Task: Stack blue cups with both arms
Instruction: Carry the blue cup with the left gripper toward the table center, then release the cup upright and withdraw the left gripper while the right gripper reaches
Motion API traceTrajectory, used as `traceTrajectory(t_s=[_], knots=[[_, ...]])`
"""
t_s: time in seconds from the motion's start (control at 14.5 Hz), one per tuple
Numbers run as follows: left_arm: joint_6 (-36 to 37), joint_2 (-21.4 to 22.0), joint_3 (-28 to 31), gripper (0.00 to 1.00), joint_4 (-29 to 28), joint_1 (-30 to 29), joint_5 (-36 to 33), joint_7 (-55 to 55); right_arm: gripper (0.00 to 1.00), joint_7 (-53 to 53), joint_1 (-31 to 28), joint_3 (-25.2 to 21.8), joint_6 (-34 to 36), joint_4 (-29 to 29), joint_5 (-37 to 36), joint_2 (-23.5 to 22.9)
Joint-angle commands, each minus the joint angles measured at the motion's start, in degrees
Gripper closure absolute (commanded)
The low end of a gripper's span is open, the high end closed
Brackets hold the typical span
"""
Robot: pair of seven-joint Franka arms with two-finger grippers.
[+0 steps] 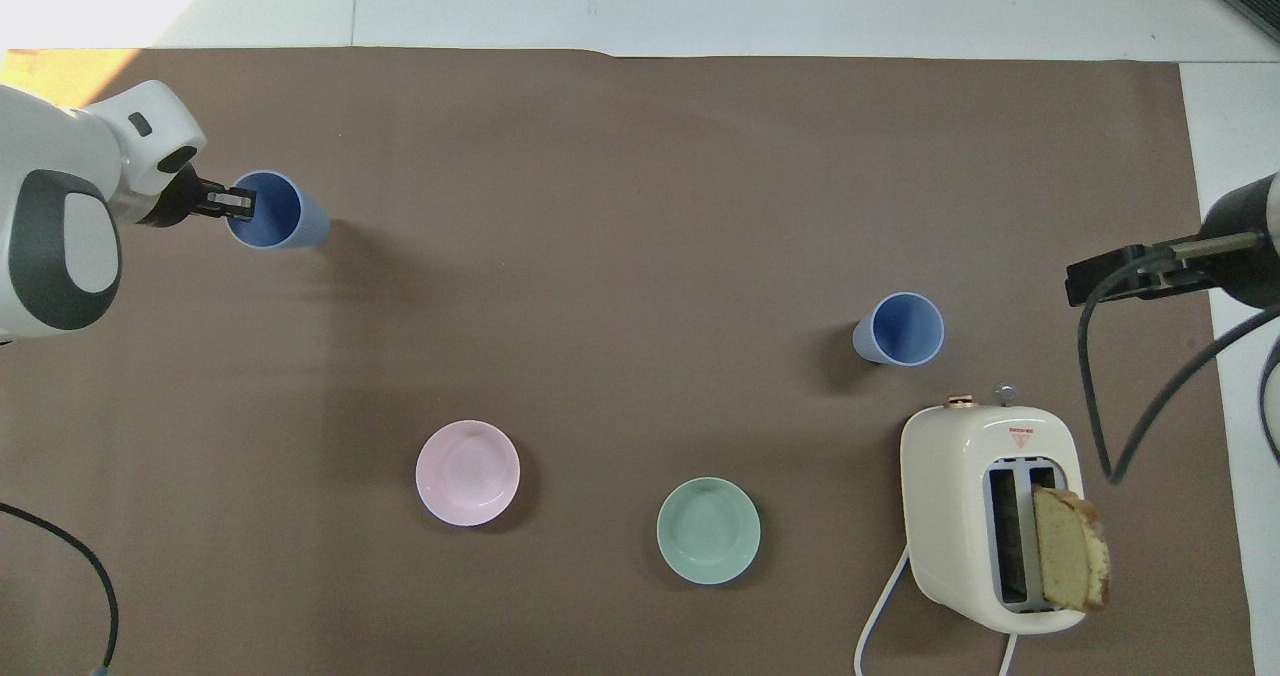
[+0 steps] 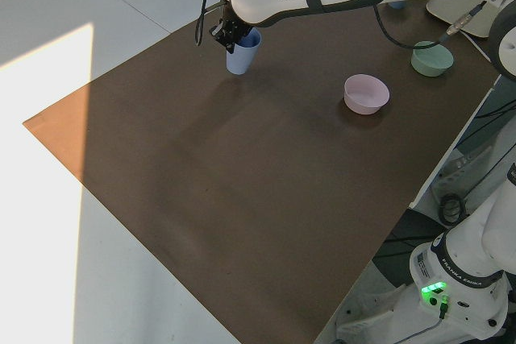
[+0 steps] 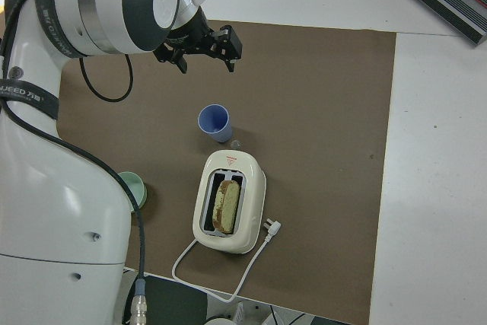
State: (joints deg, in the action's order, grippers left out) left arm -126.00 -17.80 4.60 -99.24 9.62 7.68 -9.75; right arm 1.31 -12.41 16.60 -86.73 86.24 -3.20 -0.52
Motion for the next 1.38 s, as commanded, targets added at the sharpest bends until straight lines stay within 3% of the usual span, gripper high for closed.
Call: traceTrajectory(t_s=[0.0, 0.41, 0.62, 0.83, 1.04, 1.24, 1.31], knots=[[-0.38, 1.18, 0.94, 1.00, -1.31, 7.93, -0.20, 9.63, 0.00, 1.76, -1.04, 0.19, -1.43, 2.00, 1.27, 1.57], [-1.08, 1.10, 0.68, 1.00, -3.33, 21.74, -0.20, 25.73, 0.00, 1.68, -1.04, 0.19, -1.43, 2.00, 1.27, 1.57], [-6.60, 0.04, 0.68, 1.00, -5.16, 26.06, -0.12, 29.52, 0.00, 1.59, -1.04, 0.19, -1.43, 2.09, 1.27, 1.57], [-6.54, 0.31, 0.59, 1.00, -6.23, 28.44, 0.14, 30.23, 0.00, 1.68, -1.13, 0.19, -1.43, 2.18, 1.27, 1.57], [-6.36, 0.22, 0.68, 0.32, -5.97, 27.83, 0.32, 29.27, 0.00, 1.68, -1.13, 0.19, -1.43, 2.18, 1.36, 1.66], [-6.10, 0.83, 0.85, 0.00, -5.62, 26.08, 0.32, 29.17, 0.00, 1.76, -1.13, 0.19, -1.43, 2.35, 1.36, 1.66], [-5.31, 1.36, 1.20, 0.00, -5.53, 25.37, 0.24, 29.26, 0.00, 1.68, -1.13, 0.19, -1.43, 2.35, 1.36, 1.75]])
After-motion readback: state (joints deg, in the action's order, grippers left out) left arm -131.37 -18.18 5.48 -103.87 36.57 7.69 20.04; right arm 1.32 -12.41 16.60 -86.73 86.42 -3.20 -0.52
